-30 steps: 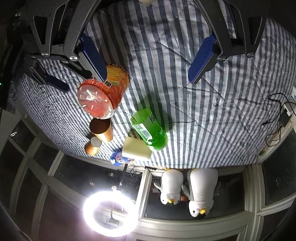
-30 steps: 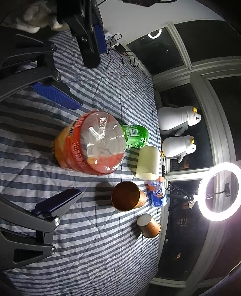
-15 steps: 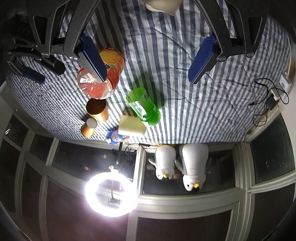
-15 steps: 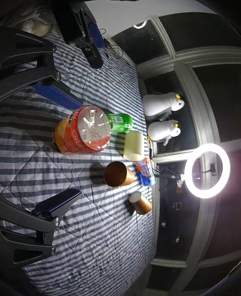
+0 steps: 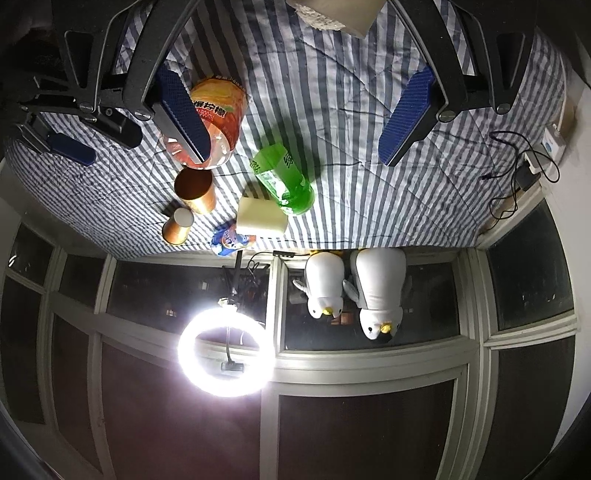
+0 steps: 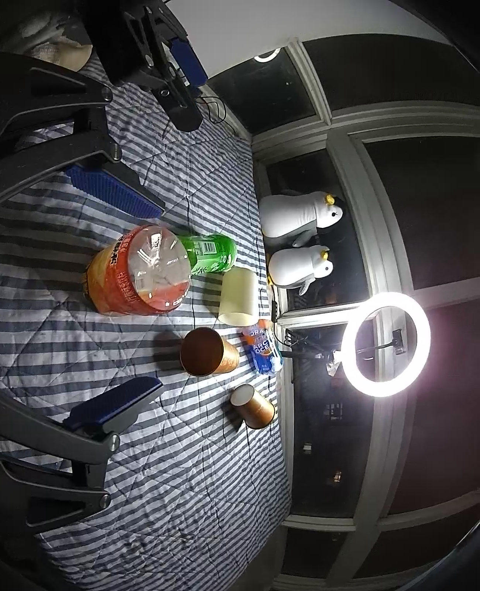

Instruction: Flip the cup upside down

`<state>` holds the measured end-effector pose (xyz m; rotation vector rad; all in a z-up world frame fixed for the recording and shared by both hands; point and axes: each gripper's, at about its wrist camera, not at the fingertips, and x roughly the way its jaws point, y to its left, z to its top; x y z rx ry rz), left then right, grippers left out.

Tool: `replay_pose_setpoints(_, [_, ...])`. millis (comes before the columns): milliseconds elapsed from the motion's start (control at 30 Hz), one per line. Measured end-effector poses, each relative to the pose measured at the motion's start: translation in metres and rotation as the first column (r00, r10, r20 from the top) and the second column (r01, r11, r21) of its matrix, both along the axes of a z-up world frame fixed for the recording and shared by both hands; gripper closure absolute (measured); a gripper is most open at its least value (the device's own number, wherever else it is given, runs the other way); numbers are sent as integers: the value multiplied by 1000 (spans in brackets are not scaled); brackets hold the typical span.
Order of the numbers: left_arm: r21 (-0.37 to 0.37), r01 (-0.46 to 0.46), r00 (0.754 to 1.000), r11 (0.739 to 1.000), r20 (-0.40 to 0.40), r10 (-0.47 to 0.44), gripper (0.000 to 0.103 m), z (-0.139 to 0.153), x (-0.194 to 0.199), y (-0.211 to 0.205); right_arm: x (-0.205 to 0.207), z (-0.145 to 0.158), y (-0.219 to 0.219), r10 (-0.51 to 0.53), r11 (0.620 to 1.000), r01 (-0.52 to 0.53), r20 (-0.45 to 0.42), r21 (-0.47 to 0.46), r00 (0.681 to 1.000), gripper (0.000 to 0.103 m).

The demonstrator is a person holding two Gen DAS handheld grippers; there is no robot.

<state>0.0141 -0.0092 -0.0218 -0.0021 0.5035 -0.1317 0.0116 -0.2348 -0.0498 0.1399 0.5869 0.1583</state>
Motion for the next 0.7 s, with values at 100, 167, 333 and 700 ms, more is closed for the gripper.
replay_pose_setpoints(100, [-2,0,1000,1000,-4,0,9,0,1,0,-1,0,1,3,1000,-3,1,0,1000,18])
replay_pose_setpoints(167, [-9,1,1000,1000,-13,-2,9,0,1,0,-1,0,1,5,1000,-5,1,2,1000,18])
replay_pose_setpoints(333, [-13,-2,1000,1000,-18,2,8,-1,3,2,-1,0,2,5,1000,-5,1,3,1000,18])
replay_pose_setpoints(700, [-15,-12,1000,1000,-12,11,8,-1,1,6,-5,3,6,10,1000,-10,16,0,1000,18])
